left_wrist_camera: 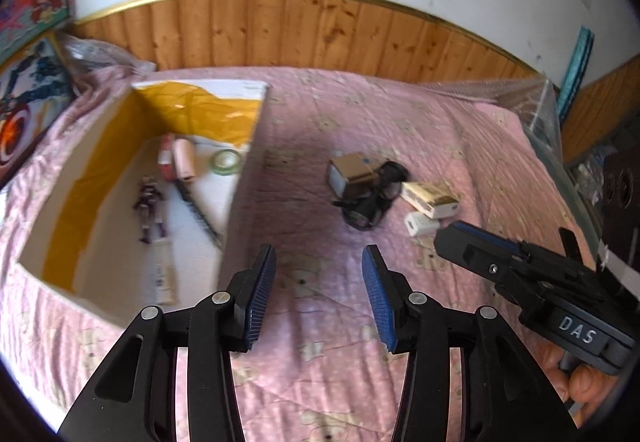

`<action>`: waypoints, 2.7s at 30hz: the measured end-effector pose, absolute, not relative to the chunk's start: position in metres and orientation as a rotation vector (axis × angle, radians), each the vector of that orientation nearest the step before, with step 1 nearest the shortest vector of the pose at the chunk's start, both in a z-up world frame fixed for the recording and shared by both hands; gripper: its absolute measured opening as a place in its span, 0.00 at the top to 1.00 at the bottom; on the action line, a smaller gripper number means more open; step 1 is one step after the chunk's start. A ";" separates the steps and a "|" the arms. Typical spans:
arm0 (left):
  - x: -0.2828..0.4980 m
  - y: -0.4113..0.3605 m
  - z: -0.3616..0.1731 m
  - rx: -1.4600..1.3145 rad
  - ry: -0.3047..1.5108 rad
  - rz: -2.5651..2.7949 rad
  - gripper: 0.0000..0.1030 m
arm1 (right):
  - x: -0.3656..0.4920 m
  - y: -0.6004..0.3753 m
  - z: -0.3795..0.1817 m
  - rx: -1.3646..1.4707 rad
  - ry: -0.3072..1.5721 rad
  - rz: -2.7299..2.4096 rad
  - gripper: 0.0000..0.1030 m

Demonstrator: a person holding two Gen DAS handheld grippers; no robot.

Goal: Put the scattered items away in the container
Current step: 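Lift both grippers out of the box and move back to the items, then grasp the gold power bank with the left gripper while the right gripper grasps the cream box, then lift the power bank and cream box and carry them toward the white box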

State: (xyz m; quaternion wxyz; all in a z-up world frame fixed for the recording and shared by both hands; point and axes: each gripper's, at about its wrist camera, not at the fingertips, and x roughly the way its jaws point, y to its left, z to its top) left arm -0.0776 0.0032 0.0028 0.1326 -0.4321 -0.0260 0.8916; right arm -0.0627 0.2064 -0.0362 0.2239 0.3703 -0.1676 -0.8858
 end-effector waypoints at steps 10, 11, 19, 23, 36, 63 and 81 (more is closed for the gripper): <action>-0.113 0.063 -0.034 -1.384 -0.065 2.422 0.53 | -0.087 0.280 -0.075 1.163 -0.525 -2.595 0.64; -0.117 0.067 -0.036 -1.392 -0.066 2.414 0.53 | -0.092 0.282 -0.077 1.171 -0.516 -2.604 0.61; -0.169 0.072 -0.047 -1.454 -0.148 2.408 0.53 | -0.123 0.317 -0.109 1.233 -0.808 -2.529 0.51; -0.195 0.072 -0.058 -1.501 -0.206 2.390 0.52 | -0.128 0.354 -0.153 1.266 -1.296 -2.318 0.50; -0.270 0.089 -0.094 -1.670 -0.339 2.424 0.44 | -0.145 0.383 -0.189 1.241 -1.760 -2.127 0.30; -0.284 0.084 -0.120 -1.641 -0.283 2.485 0.49 | -0.195 0.346 -0.173 1.387 -1.378 -2.299 0.76; -0.203 0.061 -0.062 -1.472 -0.329 2.523 0.49 | -0.150 0.330 -0.132 1.323 -1.092 -2.448 0.76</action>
